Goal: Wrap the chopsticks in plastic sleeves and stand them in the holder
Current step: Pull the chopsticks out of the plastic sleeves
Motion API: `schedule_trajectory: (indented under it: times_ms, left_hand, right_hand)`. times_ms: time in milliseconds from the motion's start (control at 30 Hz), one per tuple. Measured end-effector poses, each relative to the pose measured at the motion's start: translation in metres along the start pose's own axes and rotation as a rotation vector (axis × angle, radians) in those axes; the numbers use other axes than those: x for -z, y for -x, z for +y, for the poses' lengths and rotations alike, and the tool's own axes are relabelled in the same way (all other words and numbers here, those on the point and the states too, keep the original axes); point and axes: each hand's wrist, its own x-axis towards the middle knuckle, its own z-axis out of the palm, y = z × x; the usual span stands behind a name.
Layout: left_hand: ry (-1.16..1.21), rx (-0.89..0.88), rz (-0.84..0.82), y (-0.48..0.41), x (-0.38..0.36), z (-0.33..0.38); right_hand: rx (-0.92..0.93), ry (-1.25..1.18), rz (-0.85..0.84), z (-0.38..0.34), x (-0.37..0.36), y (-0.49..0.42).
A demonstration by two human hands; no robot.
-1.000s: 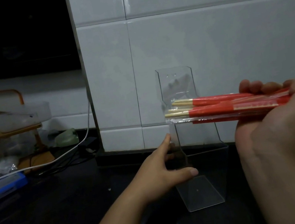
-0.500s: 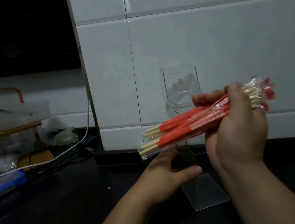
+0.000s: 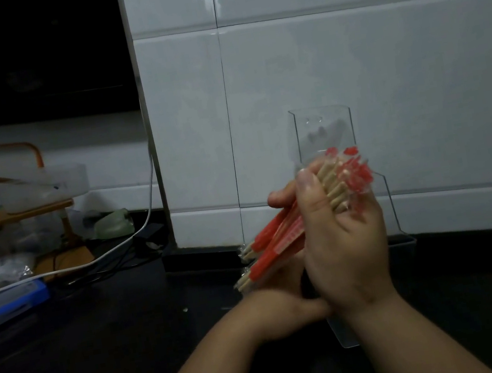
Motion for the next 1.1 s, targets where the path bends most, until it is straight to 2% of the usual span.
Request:
schedule_trajectory:
  times_ms: [67, 167, 233, 267, 333, 400, 467, 533, 633, 700, 833, 967, 1100]
  left_hand:
    - [-0.058, 0.021, -0.057, 0.007, 0.014, -0.019]
    - [-0.261, 0.128, -0.03, 0.004, 0.029, -0.059]
    - [-0.353, 0.213, 0.091, 0.001, 0.038, -0.069]
    - [-0.346, 0.248, 0.205, -0.002, 0.041, -0.073]
    - [-0.15, 0.272, 0.414, -0.008, 0.045, -0.074]
    - [0.229, 0.23, 0.596, -0.008, 0.049, -0.064]
    - [0.558, 0.17, 0.733, -0.002, 0.056, -0.047]
    - [0.716, 0.095, 0.814, 0.005, 0.061, -0.033]
    - [0.803, 0.019, 0.817, 0.01, 0.065, -0.026]
    - [0.825, -0.016, 0.769, 0.01, 0.064, -0.024]
    - [0.695, -0.111, 0.622, 0.014, 0.058, -0.02]
    - [0.611, -0.115, 0.474, 0.017, 0.056, -0.01]
    - [0.558, -0.084, 0.52, 0.019, 0.055, -0.006]
  right_hand:
    - [0.013, 0.019, 0.02, 0.002, 0.001, 0.001]
    - [-0.026, -0.02, 0.06, 0.003, 0.001, 0.001]
    - [-0.051, -0.009, 0.049, 0.004, 0.0, 0.002]
    - [-0.083, 0.007, 0.024, 0.007, -0.002, 0.002]
    - [-0.169, 0.055, -0.04, 0.015, -0.005, 0.005]
    - [-0.256, 0.151, -0.128, 0.023, -0.01, 0.009]
    - [-0.356, 0.156, -0.217, 0.028, -0.017, 0.013]
    - [-0.386, 0.155, -0.268, 0.03, -0.02, 0.016]
    - [-0.391, 0.201, -0.306, 0.032, -0.022, 0.02]
    - [-0.463, 0.263, -0.365, 0.037, -0.022, 0.026]
    - [-0.565, 0.347, -0.461, 0.05, -0.023, 0.032]
    - [-0.497, 0.4, -0.472, 0.056, -0.024, 0.028]
    - [-0.424, 0.436, -0.536, 0.054, -0.026, 0.027]
